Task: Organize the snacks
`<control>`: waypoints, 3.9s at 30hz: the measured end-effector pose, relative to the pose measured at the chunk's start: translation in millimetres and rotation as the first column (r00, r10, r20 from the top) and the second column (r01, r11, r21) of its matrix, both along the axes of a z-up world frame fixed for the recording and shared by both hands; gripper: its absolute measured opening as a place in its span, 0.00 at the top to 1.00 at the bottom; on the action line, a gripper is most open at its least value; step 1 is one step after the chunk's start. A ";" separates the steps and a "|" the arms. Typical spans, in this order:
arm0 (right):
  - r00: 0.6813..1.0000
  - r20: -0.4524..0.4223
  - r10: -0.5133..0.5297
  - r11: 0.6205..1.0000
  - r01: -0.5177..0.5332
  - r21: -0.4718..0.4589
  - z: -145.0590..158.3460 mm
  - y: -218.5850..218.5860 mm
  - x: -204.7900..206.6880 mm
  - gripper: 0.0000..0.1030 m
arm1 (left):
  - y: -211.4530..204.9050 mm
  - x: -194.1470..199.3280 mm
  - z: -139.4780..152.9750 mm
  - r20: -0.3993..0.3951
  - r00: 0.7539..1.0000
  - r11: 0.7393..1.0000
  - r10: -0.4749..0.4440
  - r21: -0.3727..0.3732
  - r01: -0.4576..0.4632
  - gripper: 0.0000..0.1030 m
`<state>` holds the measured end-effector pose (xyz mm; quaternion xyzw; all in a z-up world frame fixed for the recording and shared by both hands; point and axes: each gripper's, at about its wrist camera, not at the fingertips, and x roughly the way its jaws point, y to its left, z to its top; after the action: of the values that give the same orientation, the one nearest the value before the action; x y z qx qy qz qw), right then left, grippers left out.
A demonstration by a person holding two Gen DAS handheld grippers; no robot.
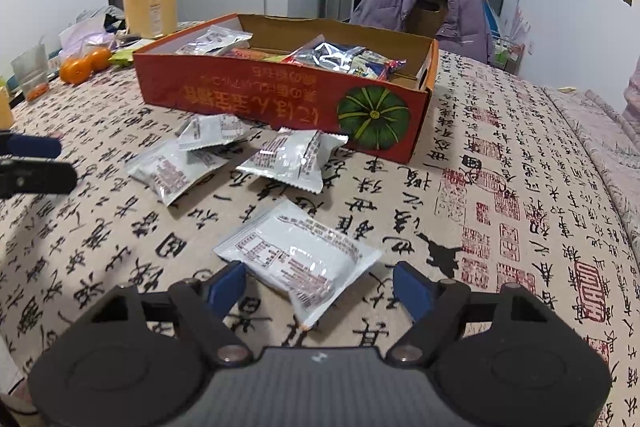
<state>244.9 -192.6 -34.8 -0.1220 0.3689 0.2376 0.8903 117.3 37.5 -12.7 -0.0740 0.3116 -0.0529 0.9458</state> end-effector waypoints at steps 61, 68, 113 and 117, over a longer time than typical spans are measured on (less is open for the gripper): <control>0.952 0.120 -0.281 0.917 0.230 0.324 11.5 -24.8 -8.7 0.62 | -60.8 97.3 -28.8 -0.161 0.981 0.984 0.110 0.155 -0.085 0.01; 0.956 0.114 -0.269 0.916 0.217 0.338 8.3 -23.4 -10.6 0.62 | -65.4 90.7 -25.0 -0.130 0.987 0.985 0.095 0.159 -0.074 0.35; 0.938 0.265 -0.225 0.939 0.136 0.316 87.4 68.7 105.9 0.61 | 3.4 157.5 76.8 0.165 0.967 0.980 0.196 0.010 -0.200 0.56; 0.936 0.267 -0.227 0.942 0.142 0.304 72.6 79.8 125.2 0.61 | 8.9 177.1 65.8 0.175 0.957 0.970 0.232 0.031 -0.241 0.56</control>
<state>370.1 -112.8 37.9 0.0063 0.2027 0.1808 0.9624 294.4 46.3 53.1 -0.0813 0.2201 0.0624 0.9701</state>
